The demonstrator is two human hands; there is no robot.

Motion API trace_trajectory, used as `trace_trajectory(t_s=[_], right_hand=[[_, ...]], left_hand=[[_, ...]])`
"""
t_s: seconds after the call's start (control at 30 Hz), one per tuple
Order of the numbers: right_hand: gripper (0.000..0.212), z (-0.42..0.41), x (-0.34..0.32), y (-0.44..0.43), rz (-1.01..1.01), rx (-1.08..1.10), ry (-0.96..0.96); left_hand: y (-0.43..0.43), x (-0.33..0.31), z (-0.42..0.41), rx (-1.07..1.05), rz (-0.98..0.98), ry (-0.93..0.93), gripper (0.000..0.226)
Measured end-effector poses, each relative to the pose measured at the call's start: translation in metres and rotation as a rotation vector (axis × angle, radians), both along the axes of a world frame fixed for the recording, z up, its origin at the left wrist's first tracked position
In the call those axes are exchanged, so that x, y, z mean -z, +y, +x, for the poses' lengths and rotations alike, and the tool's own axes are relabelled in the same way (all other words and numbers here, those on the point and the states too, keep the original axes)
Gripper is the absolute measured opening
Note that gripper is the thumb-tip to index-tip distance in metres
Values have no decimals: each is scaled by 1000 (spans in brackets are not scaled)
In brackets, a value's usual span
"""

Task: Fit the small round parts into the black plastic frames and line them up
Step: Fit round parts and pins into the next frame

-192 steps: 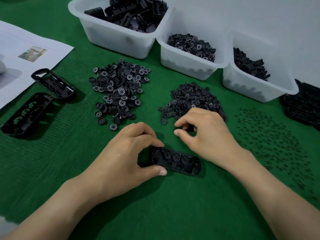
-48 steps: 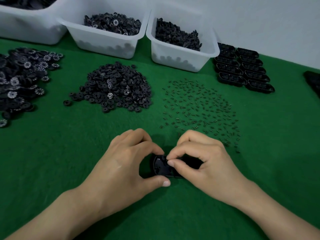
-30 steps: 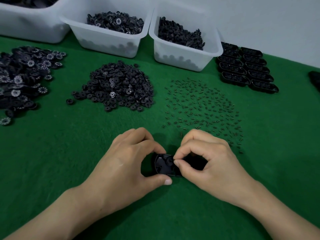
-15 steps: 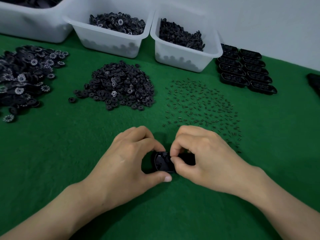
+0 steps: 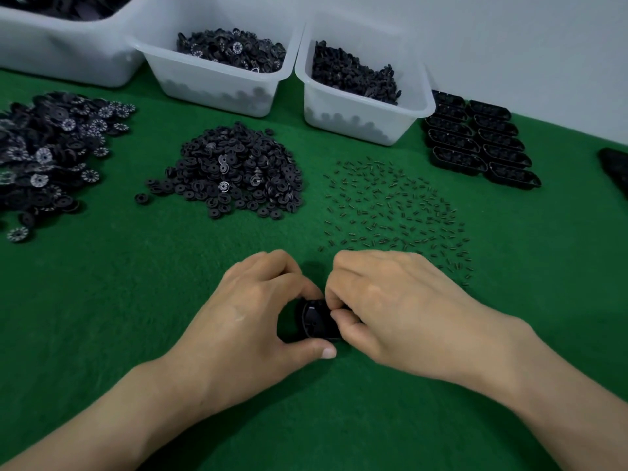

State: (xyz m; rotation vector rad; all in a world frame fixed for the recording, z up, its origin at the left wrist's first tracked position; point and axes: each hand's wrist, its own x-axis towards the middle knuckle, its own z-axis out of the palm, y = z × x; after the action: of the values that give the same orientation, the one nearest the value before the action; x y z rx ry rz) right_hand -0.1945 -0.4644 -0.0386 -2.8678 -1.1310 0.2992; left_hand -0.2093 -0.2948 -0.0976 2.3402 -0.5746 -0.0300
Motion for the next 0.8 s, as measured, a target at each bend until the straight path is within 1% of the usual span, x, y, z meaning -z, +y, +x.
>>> trace_trajectory(t_s=[0.13,0.3,0.4,0.5,0.57,0.67,0.73,0.8], right_hand=[[13,8,-2,6,-1,-11,78],[11,10,4,-2,123,50,99],[10,7,13,-9,263,115,105],[5,4,19,-18,368,173,165],[10,6,19,-27,456,215,187],[15,17,20,-44,603,420,124],[14,24,24,-48,553,493,73],[11,27,29,-44,454,471,24]], left_hand=[[0,1,1,8,-2,8,38],[1,2,1,9,-5,22,40],[1,1,1,3,-4,26,41],[1,1,1,7,-9,33,43],[2,1,1,10,-21,38,46],[3,0,0,11,-34,55,50],[4,0,-1,14,-39,54,53],[4,0,-2,17,-41,52,55]])
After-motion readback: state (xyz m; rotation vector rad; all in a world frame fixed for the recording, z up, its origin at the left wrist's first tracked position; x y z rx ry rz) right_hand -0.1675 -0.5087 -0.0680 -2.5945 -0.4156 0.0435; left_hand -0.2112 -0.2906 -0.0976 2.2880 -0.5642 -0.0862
